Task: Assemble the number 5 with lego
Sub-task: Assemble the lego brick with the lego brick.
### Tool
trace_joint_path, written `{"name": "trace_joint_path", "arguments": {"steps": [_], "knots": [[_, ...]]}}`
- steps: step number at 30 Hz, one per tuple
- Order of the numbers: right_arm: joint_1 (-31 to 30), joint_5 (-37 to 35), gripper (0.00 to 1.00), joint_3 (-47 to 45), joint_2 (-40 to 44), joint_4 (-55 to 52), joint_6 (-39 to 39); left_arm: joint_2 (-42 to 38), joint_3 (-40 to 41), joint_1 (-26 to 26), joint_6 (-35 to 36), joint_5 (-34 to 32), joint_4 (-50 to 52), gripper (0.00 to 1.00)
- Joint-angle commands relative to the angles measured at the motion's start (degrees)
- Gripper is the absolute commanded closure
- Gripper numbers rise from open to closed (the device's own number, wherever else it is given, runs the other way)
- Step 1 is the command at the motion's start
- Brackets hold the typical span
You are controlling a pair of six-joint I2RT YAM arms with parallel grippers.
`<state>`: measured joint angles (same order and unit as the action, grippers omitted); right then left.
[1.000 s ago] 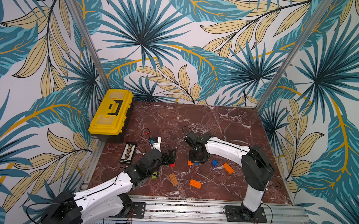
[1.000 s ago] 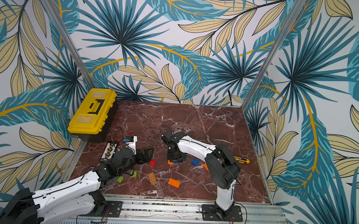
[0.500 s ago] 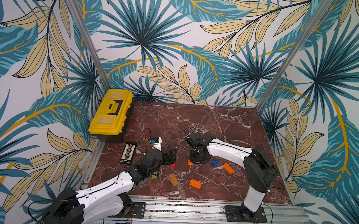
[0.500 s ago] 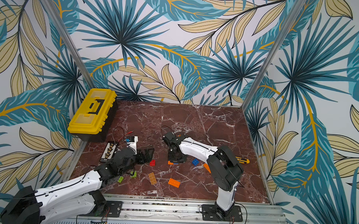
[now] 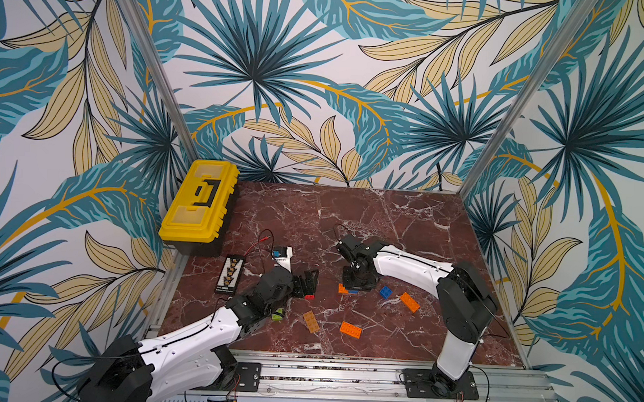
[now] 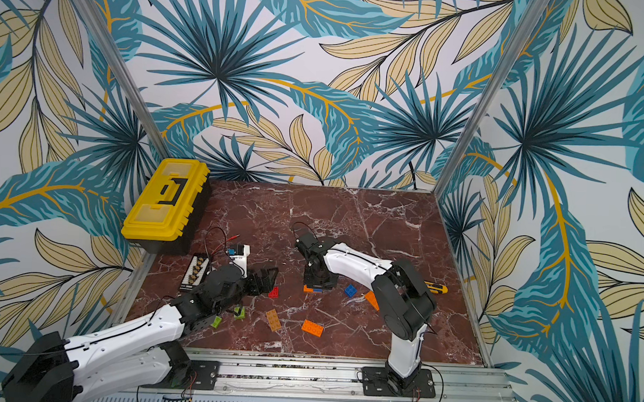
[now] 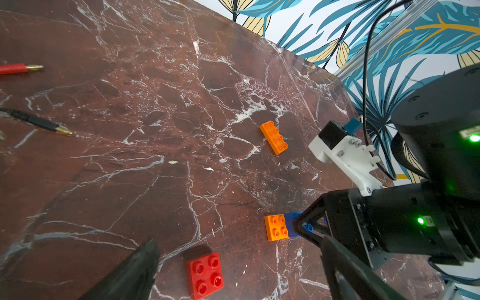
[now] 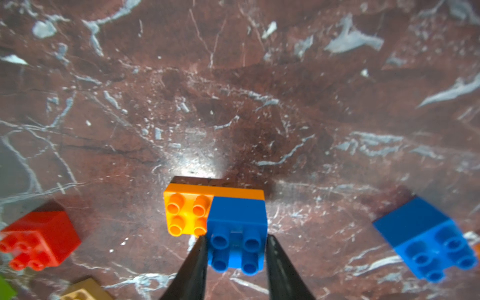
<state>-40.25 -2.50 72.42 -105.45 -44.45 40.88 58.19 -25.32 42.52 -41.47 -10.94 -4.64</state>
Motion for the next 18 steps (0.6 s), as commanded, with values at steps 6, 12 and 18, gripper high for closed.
{"name": "trace_joint_path", "arguments": {"steps": [6,12,18], "knots": [[0.3,-0.8,0.47,-1.7,6.0,-0.2,-0.7,1.7,-3.7,-4.3,-0.2,6.4,-0.2,0.00],[3.1,-1.3,0.46,-14.2,18.1,7.1,3.4,7.6,-7.8,-6.4,0.5,22.4,-0.8,0.00],[4.7,3.1,0.46,-27.9,29.8,13.3,6.9,14.8,-13.7,-3.4,2.6,28.7,7.0,0.00]]}}
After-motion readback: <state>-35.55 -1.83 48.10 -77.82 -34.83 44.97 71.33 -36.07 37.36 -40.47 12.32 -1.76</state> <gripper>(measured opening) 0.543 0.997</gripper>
